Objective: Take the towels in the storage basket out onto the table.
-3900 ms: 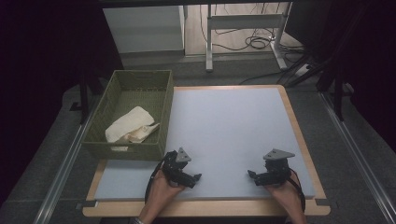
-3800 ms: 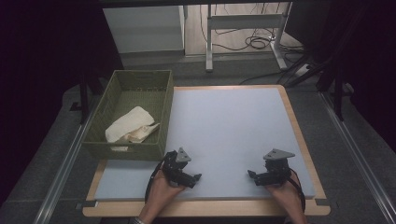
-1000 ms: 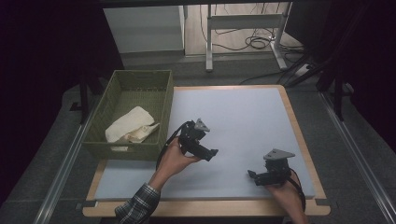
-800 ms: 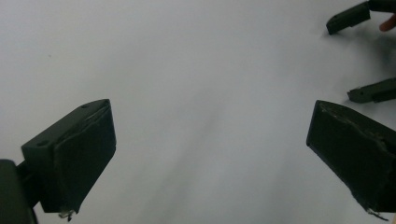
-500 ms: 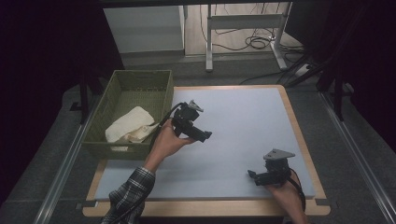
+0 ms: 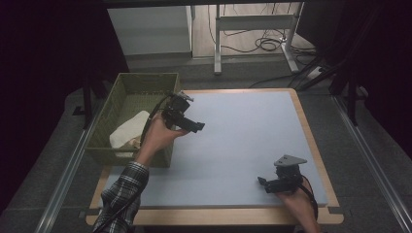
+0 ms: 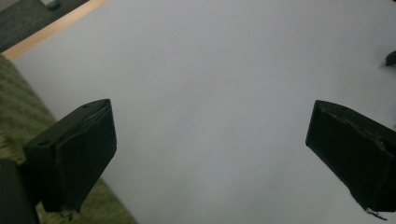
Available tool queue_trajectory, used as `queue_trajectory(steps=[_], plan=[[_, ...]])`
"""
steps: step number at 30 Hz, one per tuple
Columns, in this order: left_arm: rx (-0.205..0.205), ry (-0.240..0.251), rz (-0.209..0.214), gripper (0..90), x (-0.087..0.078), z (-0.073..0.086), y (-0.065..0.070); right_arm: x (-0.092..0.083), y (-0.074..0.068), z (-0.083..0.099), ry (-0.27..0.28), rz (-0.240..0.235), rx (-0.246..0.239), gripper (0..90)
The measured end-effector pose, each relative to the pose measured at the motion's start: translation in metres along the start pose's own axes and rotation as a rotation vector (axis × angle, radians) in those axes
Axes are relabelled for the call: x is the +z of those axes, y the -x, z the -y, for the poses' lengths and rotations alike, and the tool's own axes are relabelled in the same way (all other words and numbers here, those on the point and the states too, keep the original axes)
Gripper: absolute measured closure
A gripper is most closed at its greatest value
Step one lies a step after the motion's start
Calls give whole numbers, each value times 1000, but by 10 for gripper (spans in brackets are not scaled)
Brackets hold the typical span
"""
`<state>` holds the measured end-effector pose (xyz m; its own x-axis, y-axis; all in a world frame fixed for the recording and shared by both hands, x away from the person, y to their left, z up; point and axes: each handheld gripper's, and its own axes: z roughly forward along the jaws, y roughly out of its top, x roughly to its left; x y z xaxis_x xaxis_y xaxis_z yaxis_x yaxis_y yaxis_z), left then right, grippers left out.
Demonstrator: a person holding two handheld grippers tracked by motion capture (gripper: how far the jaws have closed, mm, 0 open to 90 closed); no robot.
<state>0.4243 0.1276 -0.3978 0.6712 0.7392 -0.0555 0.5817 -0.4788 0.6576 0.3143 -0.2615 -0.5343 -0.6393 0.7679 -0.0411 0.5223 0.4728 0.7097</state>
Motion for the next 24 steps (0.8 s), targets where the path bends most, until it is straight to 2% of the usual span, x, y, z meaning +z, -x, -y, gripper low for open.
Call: queue_trajectory(steps=[2, 3, 4, 6, 7, 8, 15, 24], plan=[[-16, -1, -13, 24, -4, 2, -9, 0, 0, 0, -1, 0, 3, 26], [-29, -5, -27, 24, -8, 5, -18, 0, 0, 0, -1, 0, 3, 26], [-29, -5, -27, 24, -8, 5, -18, 0, 0, 0, -1, 0, 3, 26], [-39, -8, -43, 24, -12, 8, -26, 0, 0, 0, -1, -1, 4, 26], [-53, -11, -54, 24, -15, 11, -34, 0, 0, 0, -1, 0, 3, 26], [-53, -11, -54, 24, -15, 11, -34, 0, 0, 0, -1, 0, 3, 26], [-102, -22, -92, 24, -22, 26, -60, 0, 0, 0, -1, -1, 2, 26], [-173, -52, -135, 22, -26, 54, -98, 0, 0, 0, 0, 0, 0, 26]])
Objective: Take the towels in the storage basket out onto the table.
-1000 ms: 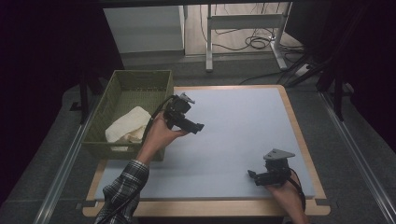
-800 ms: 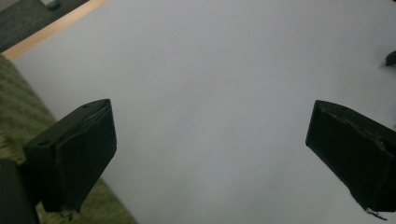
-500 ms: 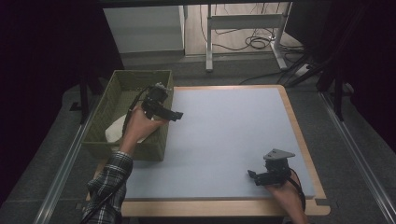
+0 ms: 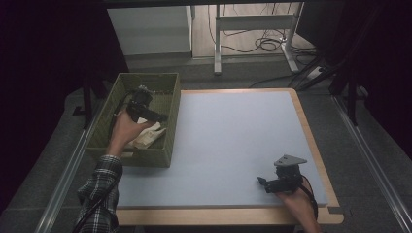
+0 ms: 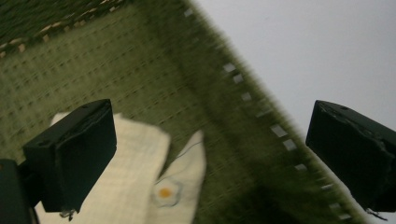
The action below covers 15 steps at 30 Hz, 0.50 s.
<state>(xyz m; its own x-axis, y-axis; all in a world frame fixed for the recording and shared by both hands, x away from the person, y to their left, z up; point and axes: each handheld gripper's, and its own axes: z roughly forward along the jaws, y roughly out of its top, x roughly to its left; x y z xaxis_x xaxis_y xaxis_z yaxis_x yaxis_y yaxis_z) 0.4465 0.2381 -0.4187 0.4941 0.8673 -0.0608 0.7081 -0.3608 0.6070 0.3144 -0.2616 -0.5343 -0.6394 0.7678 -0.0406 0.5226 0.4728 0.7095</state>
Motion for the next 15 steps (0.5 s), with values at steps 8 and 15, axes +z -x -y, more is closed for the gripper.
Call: queue_trajectory(steps=[8, 15], plan=[[-57, -93, -39, 21, 15, 24, -34, 0, 0, 0, 0, 0, 1, 26], [-79, -223, -73, 16, 32, 38, -54, 0, 0, 0, 0, 0, 1, 26]])
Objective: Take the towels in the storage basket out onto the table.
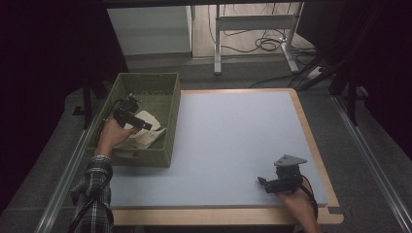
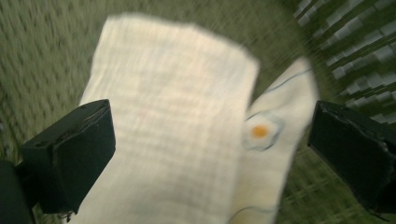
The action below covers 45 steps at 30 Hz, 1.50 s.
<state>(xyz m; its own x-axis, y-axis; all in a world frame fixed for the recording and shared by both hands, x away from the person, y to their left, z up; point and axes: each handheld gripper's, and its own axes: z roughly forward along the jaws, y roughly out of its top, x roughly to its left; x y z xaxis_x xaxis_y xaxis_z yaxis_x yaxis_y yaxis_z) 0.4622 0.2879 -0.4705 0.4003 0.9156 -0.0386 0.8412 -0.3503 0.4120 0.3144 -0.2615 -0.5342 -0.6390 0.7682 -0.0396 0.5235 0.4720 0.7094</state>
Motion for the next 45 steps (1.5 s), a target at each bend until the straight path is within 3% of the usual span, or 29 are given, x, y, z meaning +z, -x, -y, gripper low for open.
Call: queue_trajectory(steps=[5, 6, 13, 16, 18, 19, 20, 22, 23, 24, 27, 31, 39, 45], plan=[[-16, -113, -12, 16, 18, 2, -7, 0, 0, 0, 0, 0, 0, 26], [-17, -164, -19, 17, 26, 1, -8, 0, 0, 0, 0, 0, 0, 26], [-37, -258, -14, 22, 44, -1, -14, 0, 0, 0, 1, 0, 0, 26], [-62, -279, 13, 83, 47, -1, -17, 0, 0, 0, 0, -1, 0, 26], [-80, -272, 38, 118, 46, -1, -18, 0, 0, 0, 1, -1, 0, 26], [-89, -267, 43, 237, 44, -1, -18, 0, 0, 0, 1, -1, 0, 26], [-99, -262, 58, 237, 42, -1, -19, 0, 0, 0, 0, -1, 0, 26], [-108, -257, 61, 378, 39, 1, -19, 0, 0, 0, 0, -1, 0, 26], [-111, -253, 77, 503, 38, 1, -20, 0, 0, 0, 0, 0, 0, 26], [-109, -251, 74, 503, 37, 1, -20, 0, 0, 0, 0, 0, 0, 26], [-111, -250, 119, 768, 36, 1, -19, 0, 0, 0, 0, -1, 0, 26], [-97, -246, 119, 810, 34, -2, -19, 0, 0, 0, 0, -1, 1, 26], [-93, -107, 114, 811, 9, -7, -18, 0, 0, 0, 0, -1, 0, 26], [-89, -38, 119, 808, -16, -10, -16, 0, 0, 0, 0, -1, 0, 26]])
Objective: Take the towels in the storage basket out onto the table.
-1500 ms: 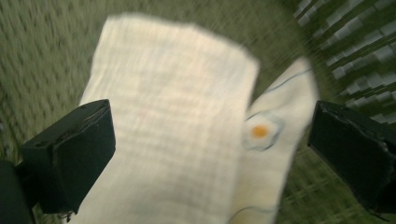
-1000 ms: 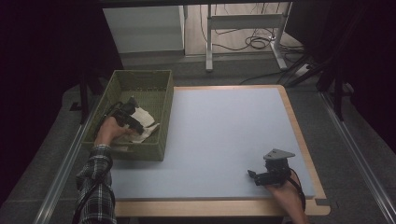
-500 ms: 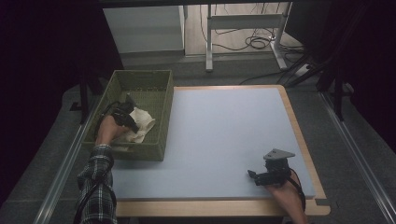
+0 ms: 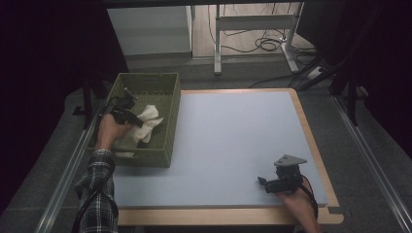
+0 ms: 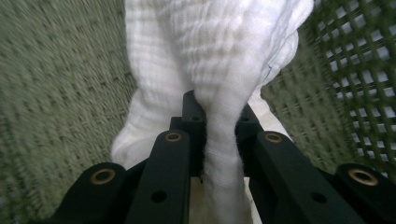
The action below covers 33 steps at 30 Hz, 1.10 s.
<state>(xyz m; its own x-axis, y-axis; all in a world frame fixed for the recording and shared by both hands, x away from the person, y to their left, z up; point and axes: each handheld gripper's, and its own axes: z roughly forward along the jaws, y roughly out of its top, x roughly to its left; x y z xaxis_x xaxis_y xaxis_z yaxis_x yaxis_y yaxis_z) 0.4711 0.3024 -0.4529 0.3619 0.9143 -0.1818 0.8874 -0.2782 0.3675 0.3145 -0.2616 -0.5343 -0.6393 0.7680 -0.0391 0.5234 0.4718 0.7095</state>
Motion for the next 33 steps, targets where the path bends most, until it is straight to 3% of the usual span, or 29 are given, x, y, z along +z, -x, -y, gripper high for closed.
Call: queue_trajectory(steps=[7, 17, 33], plan=[[9, 60, -4, 804, -28, 2, 4, 0, 0, 0, 0, 0, 0, 26], [30, 98, -10, 800, -58, 3, 13, 0, 0, 0, -1, 1, 0, 26], [107, 130, -8, 796, -99, -16, 53, 0, 0, 0, 0, 1, 0, 26]])
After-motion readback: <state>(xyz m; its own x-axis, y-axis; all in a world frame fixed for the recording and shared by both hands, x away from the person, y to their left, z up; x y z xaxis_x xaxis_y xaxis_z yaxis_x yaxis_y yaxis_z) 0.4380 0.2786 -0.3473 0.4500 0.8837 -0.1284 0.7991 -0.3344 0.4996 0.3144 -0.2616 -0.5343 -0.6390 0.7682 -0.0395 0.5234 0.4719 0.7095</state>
